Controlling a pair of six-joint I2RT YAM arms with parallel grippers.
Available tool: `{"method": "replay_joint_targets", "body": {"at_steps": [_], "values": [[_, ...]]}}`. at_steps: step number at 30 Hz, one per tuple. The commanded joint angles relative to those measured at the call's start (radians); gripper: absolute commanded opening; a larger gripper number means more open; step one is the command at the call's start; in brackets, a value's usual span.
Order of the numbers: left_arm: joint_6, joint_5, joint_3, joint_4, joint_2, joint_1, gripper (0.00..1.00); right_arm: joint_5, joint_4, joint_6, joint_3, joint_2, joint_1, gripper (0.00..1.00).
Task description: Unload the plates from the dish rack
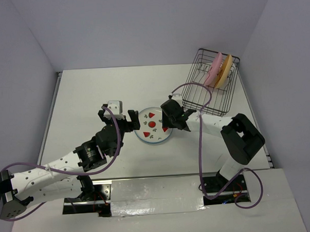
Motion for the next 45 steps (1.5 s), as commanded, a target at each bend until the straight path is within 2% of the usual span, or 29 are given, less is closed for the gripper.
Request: {"method": "replay_joint_targets", "body": {"at_steps": [1,6,12,16,17,20,24,26,32,36,41,45], "values": [[0.006,0.002,0.012,0.047,0.000,-0.006,0.92,0.072,-0.026,0.019,0.039,-0.011,0.012,0.65],[0.006,-0.002,0.012,0.044,-0.007,-0.008,0.93,0.079,-0.040,0.011,0.030,-0.100,0.029,0.64],[0.006,-0.007,0.003,0.048,-0.029,-0.008,0.93,0.170,-0.164,-0.005,0.157,-0.236,0.021,0.62],[0.004,-0.005,-0.002,0.053,-0.032,-0.008,0.93,0.253,-0.281,-0.027,0.294,-0.258,-0.055,0.61],[0.006,-0.009,-0.002,0.055,-0.027,-0.008,0.93,0.289,-0.298,-0.031,0.324,-0.255,-0.113,0.61],[0.010,-0.027,0.001,0.055,-0.012,-0.008,0.92,0.366,-0.429,-0.012,0.509,-0.174,-0.254,0.59],[0.006,-0.038,0.014,0.038,-0.003,-0.008,0.92,0.450,-0.457,-0.023,0.662,-0.106,-0.362,0.59],[0.004,-0.035,0.008,0.039,-0.016,-0.009,0.92,0.469,-0.450,-0.049,0.706,-0.052,-0.399,0.59],[0.009,-0.033,-0.012,0.062,-0.042,-0.009,0.92,0.576,-0.617,-0.018,0.987,0.155,-0.503,0.58],[0.012,-0.039,-0.008,0.061,-0.033,-0.009,0.92,0.546,-0.540,-0.098,1.001,0.196,-0.546,0.58],[0.012,-0.052,0.000,0.052,-0.013,-0.009,0.92,0.546,-0.574,-0.144,1.134,0.306,-0.614,0.58],[0.010,-0.044,0.003,0.047,-0.024,-0.011,0.91,0.537,-0.511,-0.213,1.151,0.334,-0.629,0.58]]}}
